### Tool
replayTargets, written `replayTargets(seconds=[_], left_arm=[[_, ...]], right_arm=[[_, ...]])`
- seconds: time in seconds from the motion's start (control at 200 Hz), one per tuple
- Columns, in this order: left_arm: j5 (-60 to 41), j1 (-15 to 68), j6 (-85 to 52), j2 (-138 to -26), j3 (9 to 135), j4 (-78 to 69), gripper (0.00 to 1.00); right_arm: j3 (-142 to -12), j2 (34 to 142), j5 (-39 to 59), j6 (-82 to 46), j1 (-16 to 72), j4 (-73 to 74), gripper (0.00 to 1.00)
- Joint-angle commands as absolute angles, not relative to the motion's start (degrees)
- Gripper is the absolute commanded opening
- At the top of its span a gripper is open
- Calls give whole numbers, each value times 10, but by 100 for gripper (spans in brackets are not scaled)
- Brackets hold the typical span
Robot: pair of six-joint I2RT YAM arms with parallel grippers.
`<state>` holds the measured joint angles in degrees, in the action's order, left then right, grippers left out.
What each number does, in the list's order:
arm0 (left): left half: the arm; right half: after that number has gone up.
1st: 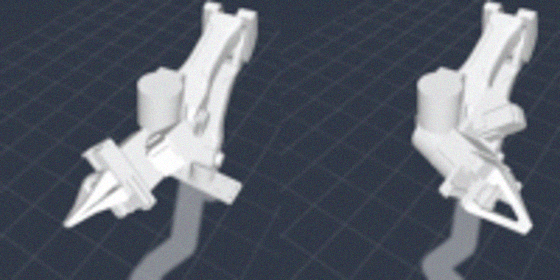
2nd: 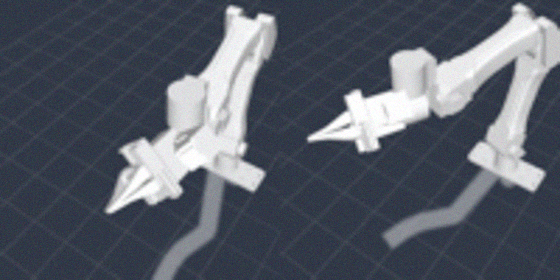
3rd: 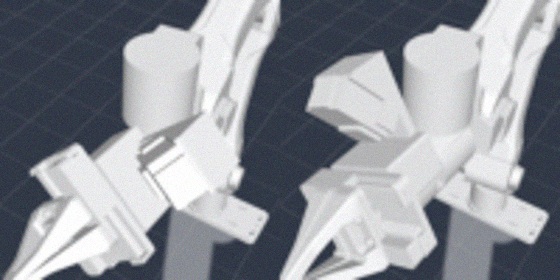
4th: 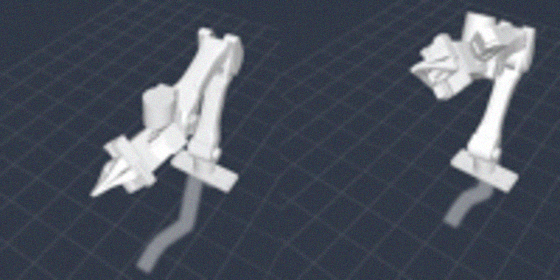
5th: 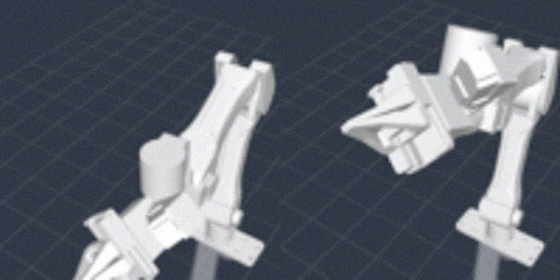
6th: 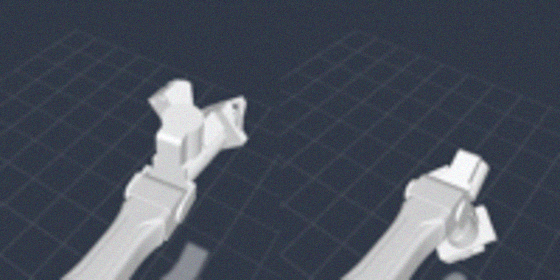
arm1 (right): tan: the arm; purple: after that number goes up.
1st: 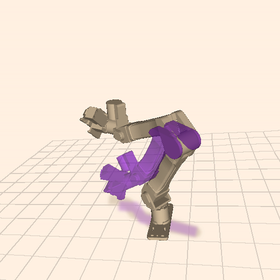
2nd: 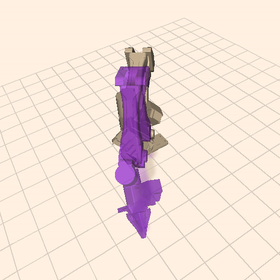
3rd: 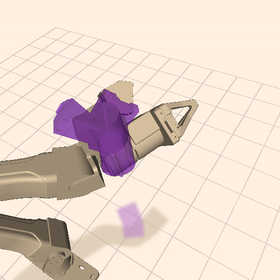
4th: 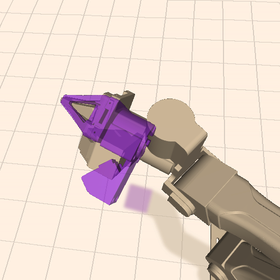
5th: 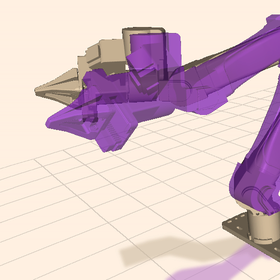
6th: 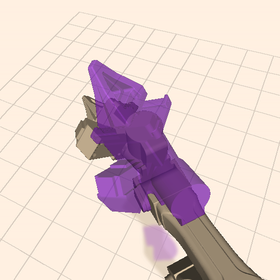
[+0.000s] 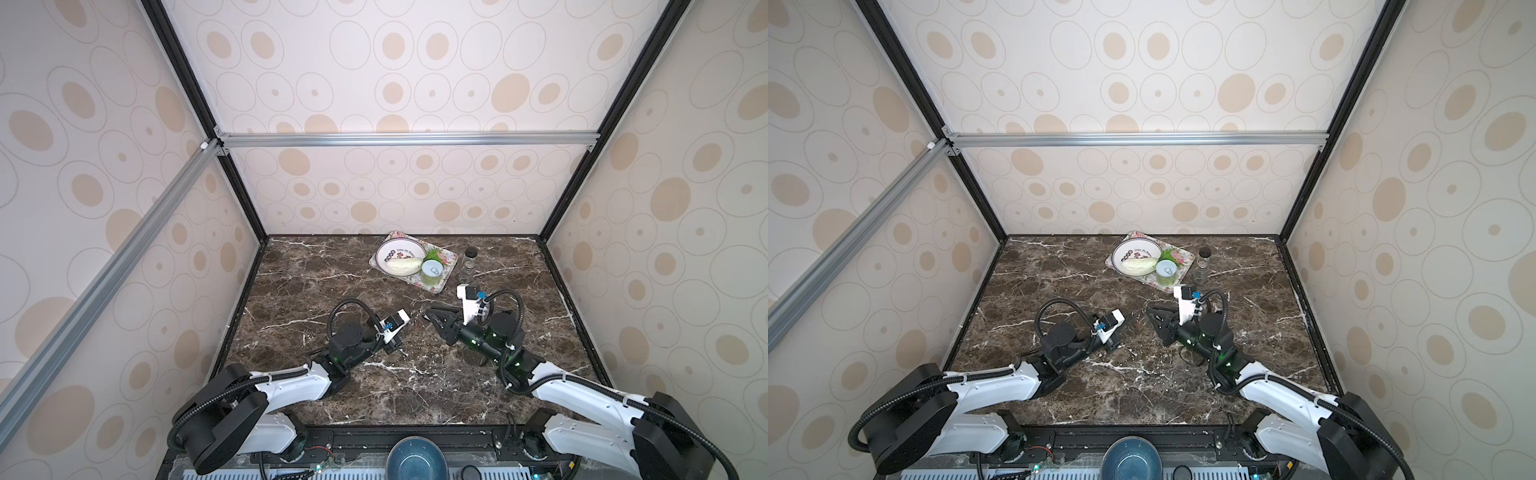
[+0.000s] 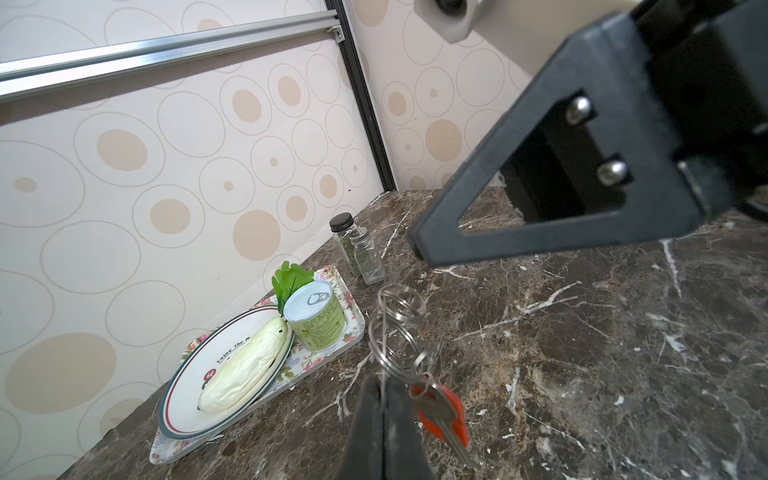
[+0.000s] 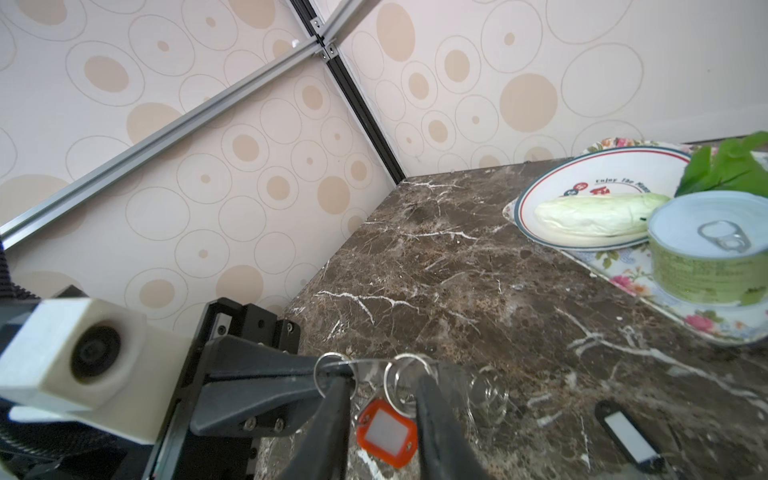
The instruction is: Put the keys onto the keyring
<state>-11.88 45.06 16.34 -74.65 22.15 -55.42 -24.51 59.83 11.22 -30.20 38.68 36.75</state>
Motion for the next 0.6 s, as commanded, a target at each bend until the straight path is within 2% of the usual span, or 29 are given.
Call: replayTargets(seconds=[0.0, 0.27, 0.44, 0.595], left_arm=[[-116, 451, 228, -753, 211, -621, 0], [-128, 451, 237, -766, 212, -648, 0], [-127, 451, 230, -762, 210, -649, 0], [-127, 451, 229, -755, 207, -647, 0]], right_arm=[[-242, 569, 83, -301, 390, 328, 34], [-239, 575, 90, -300, 384, 320, 34], [-224, 652, 202, -381, 336, 436, 32], [-223, 717, 265, -424, 321, 545, 32]])
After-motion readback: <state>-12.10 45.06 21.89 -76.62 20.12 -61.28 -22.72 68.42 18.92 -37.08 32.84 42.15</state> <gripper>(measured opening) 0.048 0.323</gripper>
